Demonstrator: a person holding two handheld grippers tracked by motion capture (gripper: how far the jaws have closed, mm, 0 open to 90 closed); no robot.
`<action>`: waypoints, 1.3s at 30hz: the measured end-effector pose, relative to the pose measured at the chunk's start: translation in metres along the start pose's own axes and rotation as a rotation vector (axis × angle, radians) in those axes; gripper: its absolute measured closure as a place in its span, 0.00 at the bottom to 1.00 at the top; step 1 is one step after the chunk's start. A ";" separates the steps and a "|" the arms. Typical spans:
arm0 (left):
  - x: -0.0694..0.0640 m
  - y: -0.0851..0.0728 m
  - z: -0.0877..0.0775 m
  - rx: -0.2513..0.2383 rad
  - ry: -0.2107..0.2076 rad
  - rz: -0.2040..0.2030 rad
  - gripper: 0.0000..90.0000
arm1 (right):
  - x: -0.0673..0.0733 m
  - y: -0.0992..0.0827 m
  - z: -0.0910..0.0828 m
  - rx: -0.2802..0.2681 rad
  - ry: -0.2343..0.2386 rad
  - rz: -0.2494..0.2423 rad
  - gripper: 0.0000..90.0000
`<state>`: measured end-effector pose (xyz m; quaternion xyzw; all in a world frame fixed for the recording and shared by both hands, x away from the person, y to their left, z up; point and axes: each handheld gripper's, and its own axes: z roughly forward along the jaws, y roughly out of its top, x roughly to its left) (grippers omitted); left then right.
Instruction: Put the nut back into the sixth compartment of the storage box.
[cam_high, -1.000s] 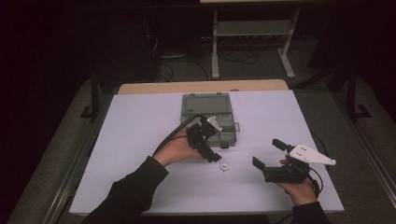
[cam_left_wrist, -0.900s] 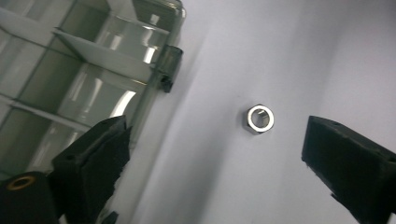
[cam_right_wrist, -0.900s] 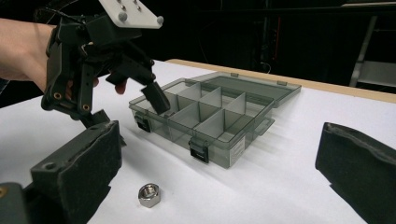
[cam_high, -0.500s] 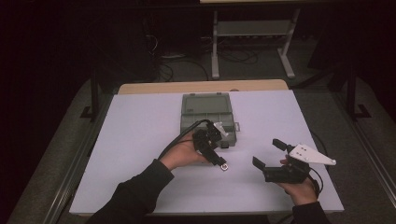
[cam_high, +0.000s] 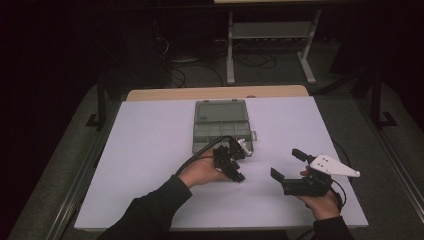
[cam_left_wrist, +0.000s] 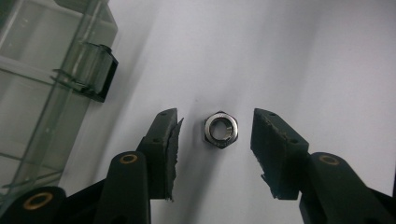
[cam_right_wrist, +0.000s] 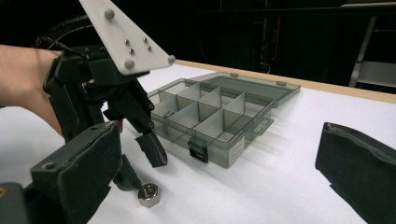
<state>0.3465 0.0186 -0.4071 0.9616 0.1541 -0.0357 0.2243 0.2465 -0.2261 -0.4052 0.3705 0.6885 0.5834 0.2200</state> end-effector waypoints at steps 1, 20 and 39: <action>-0.001 0.000 0.001 0.006 0.001 0.005 0.60 | 0.000 0.000 0.000 0.000 0.000 0.000 0.00; -0.007 0.001 0.017 0.050 0.018 0.032 0.75 | 0.000 0.000 0.000 0.001 -0.002 -0.004 0.00; -0.003 0.000 0.012 0.048 0.006 0.011 0.79 | 0.000 0.000 0.000 0.003 -0.001 -0.002 0.00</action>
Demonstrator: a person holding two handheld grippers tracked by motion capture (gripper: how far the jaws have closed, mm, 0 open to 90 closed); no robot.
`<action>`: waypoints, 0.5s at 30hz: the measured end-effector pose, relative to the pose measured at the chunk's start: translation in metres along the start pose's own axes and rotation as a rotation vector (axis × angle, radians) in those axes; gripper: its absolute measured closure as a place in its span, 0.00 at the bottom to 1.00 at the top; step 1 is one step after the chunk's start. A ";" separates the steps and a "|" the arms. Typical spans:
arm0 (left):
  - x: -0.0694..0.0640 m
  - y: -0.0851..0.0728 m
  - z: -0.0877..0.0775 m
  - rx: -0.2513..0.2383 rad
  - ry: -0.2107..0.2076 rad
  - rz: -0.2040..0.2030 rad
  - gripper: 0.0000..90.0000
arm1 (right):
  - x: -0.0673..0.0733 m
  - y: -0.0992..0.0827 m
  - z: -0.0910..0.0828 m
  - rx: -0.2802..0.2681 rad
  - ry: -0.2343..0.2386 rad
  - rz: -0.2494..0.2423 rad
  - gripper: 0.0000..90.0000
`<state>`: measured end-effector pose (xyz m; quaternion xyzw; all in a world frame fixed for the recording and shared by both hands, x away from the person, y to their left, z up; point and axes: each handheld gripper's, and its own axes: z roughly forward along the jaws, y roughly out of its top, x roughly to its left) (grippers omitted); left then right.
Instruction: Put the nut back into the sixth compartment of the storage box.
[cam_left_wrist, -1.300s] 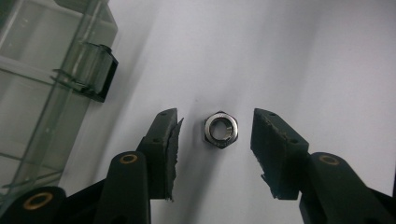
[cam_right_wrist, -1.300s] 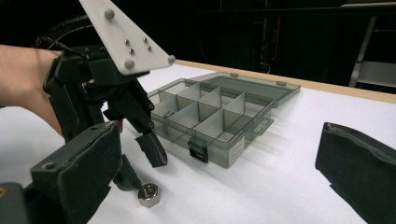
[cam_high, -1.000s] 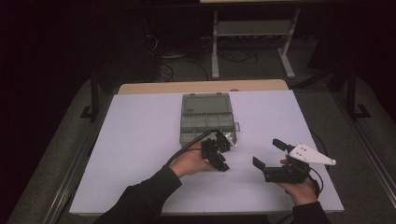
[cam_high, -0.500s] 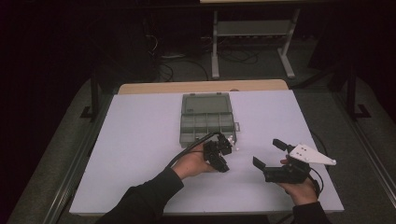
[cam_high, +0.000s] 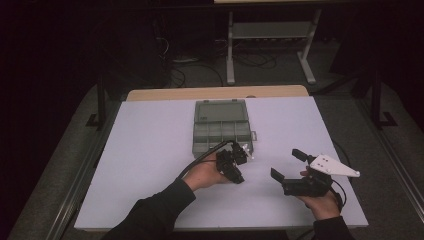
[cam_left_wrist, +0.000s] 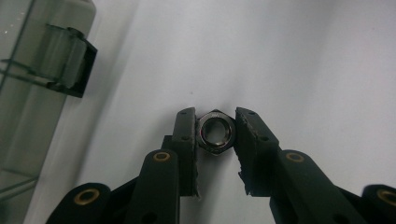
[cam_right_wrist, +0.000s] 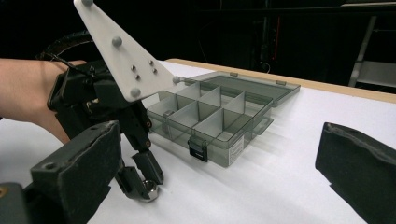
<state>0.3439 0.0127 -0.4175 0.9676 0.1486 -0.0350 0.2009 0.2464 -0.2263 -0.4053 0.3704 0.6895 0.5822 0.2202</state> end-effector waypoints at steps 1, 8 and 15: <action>0.001 0.000 -0.002 -0.010 -0.004 -0.004 0.79 | 0.000 0.000 0.000 0.000 0.000 -0.001 0.00; 0.004 -0.002 -0.016 -0.046 -0.004 -0.019 0.79 | 0.000 0.000 0.001 0.002 0.000 0.002 0.00; 0.010 -0.001 -0.035 -0.066 0.019 -0.029 0.79 | 0.000 0.000 0.001 0.003 0.001 0.003 0.00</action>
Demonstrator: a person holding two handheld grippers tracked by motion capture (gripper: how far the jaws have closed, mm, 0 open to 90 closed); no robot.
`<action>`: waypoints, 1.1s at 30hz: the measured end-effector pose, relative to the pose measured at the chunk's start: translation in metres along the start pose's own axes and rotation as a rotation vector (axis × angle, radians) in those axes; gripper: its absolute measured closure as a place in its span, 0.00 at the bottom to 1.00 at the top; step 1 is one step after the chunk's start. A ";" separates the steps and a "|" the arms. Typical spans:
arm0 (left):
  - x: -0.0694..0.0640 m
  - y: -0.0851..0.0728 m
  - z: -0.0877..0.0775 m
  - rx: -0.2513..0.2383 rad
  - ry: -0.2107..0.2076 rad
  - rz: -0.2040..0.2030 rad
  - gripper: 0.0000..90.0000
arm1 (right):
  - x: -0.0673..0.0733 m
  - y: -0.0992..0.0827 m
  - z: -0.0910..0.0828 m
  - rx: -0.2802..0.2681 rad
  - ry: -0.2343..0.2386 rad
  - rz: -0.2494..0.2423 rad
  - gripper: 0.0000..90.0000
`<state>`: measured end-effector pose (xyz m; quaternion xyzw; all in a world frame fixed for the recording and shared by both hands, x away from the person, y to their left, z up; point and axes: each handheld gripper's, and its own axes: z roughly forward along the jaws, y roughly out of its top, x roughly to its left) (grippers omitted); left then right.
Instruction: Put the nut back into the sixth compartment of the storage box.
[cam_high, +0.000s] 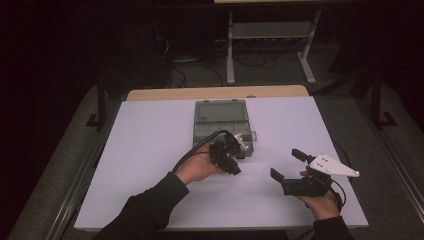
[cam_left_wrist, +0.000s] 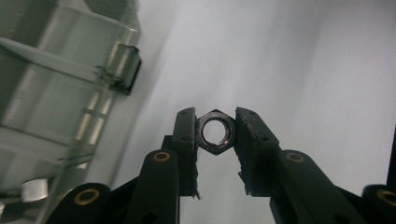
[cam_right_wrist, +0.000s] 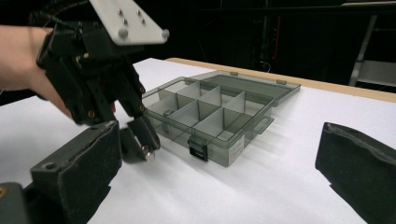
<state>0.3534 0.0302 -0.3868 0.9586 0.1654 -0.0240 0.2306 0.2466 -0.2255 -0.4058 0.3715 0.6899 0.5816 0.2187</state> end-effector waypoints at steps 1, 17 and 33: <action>0.002 0.000 -0.003 0.005 0.006 0.006 0.79 | 0.000 0.000 0.000 0.000 0.000 0.000 0.00; 0.019 0.004 -0.033 -0.034 0.053 -0.043 0.79 | -0.001 0.000 0.000 -0.002 -0.001 0.000 0.00; 0.052 -0.004 -0.044 -0.063 0.125 -0.147 0.79 | -0.001 0.000 0.000 -0.005 -0.002 0.002 0.00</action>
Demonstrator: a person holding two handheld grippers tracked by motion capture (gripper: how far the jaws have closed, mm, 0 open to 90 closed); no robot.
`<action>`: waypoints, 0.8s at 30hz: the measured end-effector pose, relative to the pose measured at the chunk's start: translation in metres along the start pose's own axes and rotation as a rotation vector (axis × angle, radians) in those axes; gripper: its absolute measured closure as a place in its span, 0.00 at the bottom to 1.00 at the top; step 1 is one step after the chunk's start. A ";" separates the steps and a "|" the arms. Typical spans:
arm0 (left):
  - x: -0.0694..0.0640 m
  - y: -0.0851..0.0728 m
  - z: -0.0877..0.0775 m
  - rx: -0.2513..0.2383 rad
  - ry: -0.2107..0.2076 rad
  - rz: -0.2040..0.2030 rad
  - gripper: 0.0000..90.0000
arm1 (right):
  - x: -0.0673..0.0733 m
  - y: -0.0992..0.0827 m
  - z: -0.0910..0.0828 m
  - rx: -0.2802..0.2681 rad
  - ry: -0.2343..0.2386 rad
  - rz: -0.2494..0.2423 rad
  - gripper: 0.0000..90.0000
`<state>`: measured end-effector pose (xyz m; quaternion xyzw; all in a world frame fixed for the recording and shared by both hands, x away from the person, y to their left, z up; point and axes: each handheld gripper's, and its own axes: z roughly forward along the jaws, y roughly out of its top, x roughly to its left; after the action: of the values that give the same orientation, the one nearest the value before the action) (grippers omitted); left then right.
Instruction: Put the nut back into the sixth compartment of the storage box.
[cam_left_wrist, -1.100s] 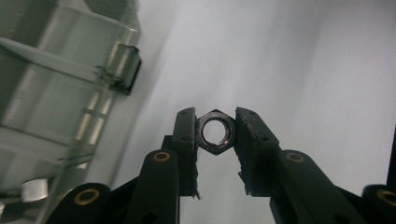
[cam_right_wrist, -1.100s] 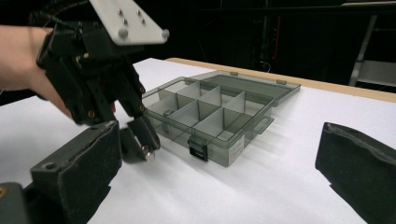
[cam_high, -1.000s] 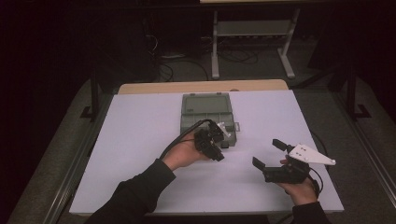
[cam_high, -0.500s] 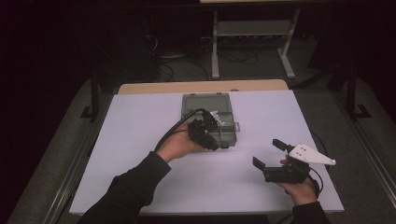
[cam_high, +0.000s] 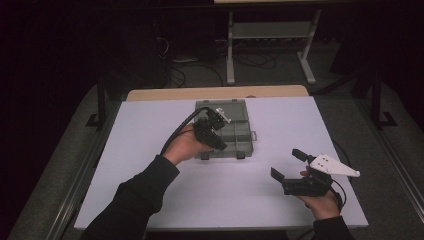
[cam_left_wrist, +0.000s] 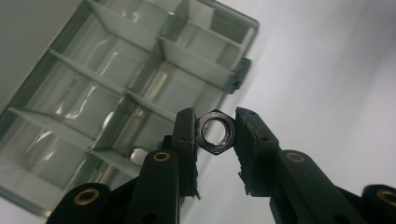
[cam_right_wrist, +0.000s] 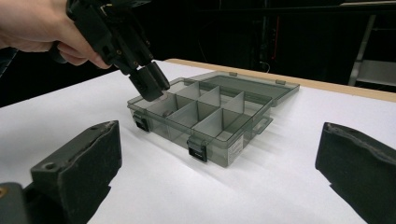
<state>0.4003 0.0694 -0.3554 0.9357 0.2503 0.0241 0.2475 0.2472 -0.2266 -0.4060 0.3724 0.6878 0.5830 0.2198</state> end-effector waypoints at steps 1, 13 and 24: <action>0.001 0.000 0.000 -0.001 0.000 -0.008 0.79 | 0.000 0.000 0.000 0.000 0.000 0.000 0.00; 0.022 -0.004 0.009 0.034 0.046 -0.060 0.79 | 0.000 0.000 0.000 -0.003 -0.001 -0.001 0.00; 0.035 -0.008 0.020 0.058 0.064 -0.083 0.79 | -0.001 0.000 -0.001 -0.001 -0.001 0.002 0.00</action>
<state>0.4303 0.0830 -0.3791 0.9301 0.2970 0.0366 0.2131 0.2468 -0.2279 -0.4057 0.3732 0.6872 0.5832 0.2199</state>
